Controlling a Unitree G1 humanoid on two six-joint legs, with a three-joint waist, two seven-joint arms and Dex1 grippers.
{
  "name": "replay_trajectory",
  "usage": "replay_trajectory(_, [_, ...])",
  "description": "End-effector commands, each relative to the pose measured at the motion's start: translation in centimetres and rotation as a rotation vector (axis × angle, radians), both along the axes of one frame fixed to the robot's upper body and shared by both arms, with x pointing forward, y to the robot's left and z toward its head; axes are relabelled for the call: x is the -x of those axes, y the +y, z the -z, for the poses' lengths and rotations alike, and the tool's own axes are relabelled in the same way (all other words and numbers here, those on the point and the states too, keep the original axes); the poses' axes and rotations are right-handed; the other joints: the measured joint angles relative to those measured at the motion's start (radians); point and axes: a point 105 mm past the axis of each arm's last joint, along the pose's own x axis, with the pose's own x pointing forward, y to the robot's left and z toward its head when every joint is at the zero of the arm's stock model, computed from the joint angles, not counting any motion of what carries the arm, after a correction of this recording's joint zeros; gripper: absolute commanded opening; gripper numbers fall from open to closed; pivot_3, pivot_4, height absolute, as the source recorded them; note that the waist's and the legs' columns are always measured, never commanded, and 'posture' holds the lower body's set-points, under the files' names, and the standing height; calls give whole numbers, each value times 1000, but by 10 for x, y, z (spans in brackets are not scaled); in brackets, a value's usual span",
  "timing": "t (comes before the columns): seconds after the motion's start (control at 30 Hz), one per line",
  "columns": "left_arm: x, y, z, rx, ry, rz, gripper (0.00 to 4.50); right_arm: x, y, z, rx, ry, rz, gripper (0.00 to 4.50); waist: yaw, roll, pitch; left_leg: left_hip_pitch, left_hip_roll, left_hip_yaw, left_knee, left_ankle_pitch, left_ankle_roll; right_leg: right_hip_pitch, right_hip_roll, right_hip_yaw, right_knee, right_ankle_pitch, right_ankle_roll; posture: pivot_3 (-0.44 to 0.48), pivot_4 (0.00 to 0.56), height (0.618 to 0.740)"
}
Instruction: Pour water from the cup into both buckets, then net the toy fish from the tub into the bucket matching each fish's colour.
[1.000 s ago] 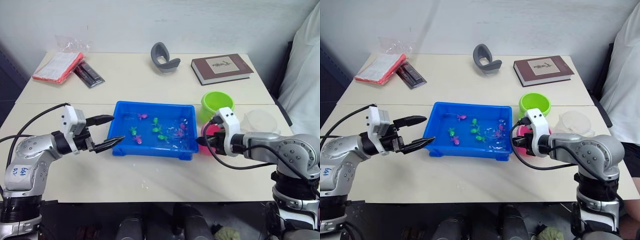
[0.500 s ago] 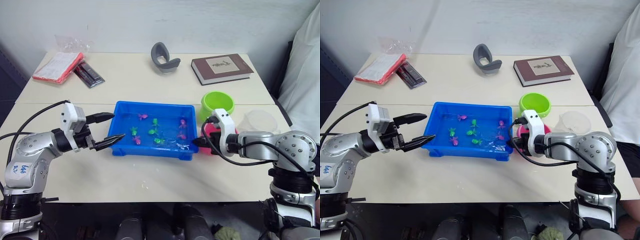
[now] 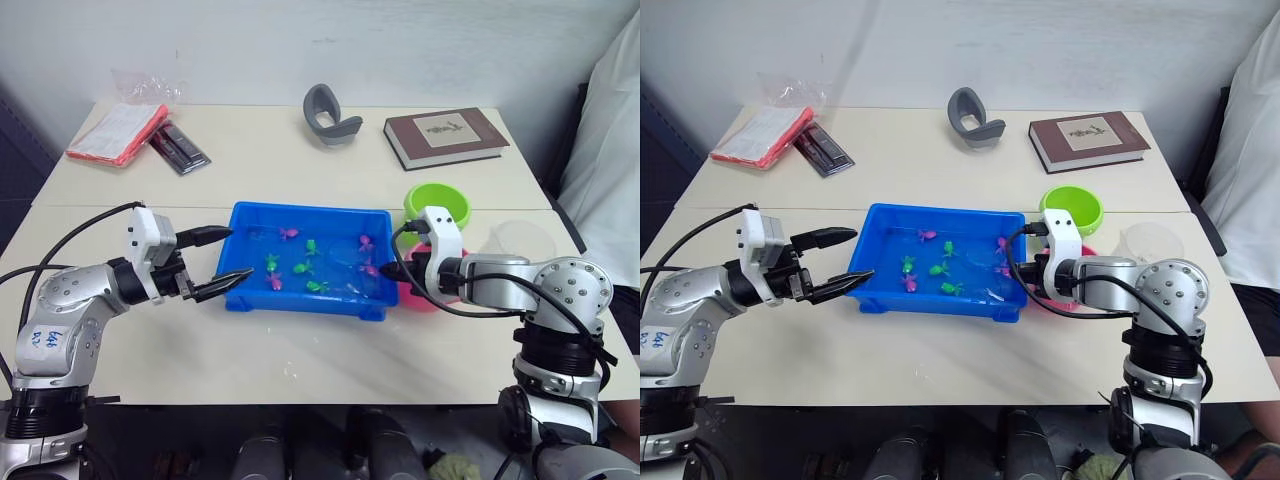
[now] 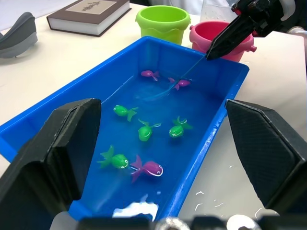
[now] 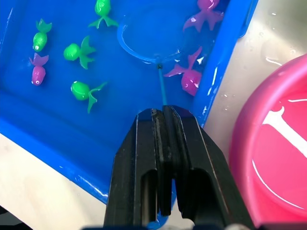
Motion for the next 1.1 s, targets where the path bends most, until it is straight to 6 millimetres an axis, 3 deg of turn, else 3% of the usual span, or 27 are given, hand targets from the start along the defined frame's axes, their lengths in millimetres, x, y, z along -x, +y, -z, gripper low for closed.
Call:
replay_trajectory(0.03, [0, -1, -7, -2, -46, -1, 4444, -4, -6, -13, 9, -48, 35, 0, -2, 0, 0, 0, 0, 0, 0, 0, 0, 0, 0, 0, 0, 0, 0, 0, 150, 740])
replay_trajectory(0.47, [3, -3, -2, 1, -18, 13, 4444, 1, -10, -27, 106, -176, 36, 0, -17, 0, 0, -1, 0, -1, -1, 0, 0, 0, -1, 1, -1, 0, 0, 0, 150, 740])
replay_trajectory(0.83, [1, -5, -3, -13, -4, 45, 4444, 17, -3, -32, 271, -388, -143, 0, -15, 1, 1, -1, -1, -1, -2, 0, 0, 0, 0, 1, -3, 0, 0, 0, 150, 740])
replay_trajectory(0.93, [1, -6, -2, -20, 10, 61, 4444, 25, -4, -27, 261, -378, -227, 0, -15, 1, 1, -1, 0, -1, -2, 0, 1, 0, 0, 0, -4, 0, 1, 0, 150, 740])
replay_trajectory(1.1, [-1, -6, -2, -27, 14, 76, 4444, 30, -5, -19, 169, -296, -220, 0, -16, 1, 1, -1, 0, 0, -1, 0, 1, 0, -1, -1, -3, 0, 1, 0, 150, 740])
